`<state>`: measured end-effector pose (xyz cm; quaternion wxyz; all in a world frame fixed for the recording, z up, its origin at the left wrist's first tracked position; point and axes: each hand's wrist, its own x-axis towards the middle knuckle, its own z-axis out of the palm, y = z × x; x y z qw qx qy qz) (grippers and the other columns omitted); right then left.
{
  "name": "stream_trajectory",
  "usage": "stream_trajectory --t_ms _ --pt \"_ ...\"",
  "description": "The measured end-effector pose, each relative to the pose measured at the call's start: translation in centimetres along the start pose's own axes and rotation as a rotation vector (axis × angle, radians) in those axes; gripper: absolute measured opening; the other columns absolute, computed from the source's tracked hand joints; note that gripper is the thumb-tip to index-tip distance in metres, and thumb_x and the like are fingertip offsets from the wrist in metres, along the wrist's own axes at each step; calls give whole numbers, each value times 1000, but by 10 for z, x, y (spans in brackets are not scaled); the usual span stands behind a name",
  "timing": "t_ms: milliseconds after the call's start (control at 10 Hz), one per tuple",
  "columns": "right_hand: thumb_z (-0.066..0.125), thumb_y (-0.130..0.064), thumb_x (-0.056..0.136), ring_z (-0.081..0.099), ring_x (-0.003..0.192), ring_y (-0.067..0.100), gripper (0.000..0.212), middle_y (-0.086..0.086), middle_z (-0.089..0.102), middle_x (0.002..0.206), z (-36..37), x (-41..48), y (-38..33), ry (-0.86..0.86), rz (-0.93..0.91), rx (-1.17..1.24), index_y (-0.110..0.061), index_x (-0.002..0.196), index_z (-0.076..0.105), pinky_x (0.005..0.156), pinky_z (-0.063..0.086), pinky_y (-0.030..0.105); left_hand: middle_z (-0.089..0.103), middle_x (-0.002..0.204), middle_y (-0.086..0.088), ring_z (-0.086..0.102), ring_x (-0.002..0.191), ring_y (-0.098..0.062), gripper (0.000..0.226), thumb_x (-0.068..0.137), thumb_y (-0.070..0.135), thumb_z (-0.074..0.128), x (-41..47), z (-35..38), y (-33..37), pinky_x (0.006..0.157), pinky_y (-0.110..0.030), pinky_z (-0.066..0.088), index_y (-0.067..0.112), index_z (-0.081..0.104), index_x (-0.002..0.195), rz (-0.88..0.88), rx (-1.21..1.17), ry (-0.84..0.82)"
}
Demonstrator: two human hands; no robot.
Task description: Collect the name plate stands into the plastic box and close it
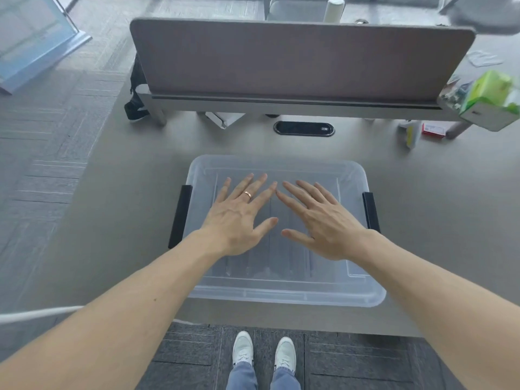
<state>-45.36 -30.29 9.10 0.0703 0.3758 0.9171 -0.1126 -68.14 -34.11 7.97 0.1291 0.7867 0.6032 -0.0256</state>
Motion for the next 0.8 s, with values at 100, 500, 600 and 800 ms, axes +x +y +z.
stream_trajectory --t_ms 100,500,600,800 --pt "26 -75 96 -11 156 17 89 -6 -8 170 3 6 6 1 -31 9 -24 162 -7 127 3 47 -17 167 10 -22 152 -11 76 95 72 13 2 3 -1 122 -51 -10 38 -14 158 11 8 -5" --pt "17 -84 89 -18 155 23 107 7 -14 170 21 20 7 -27 -51 -125 -8 160 -10 126 1 53 -27 165 6 -27 150 -16 83 95 71 10 8 23 1 121 -57 -9 26 -21 157 6 110 11" --pt "18 -83 89 -20 155 22 107 6 -16 169 -4 18 0 -164 -22 -151 -9 159 -13 126 -1 52 -29 164 7 -30 149 -15 85 93 74 11 8 5 5 120 -55 -11 28 -25 156 -5 96 -109" --pt "38 -69 95 14 154 19 83 -3 11 169 -92 -21 -19 -72 -22 58 -28 162 11 126 13 41 8 169 1 15 153 -21 69 100 48 45 -1 -65 15 122 -41 20 27 20 160 20 9 -180"
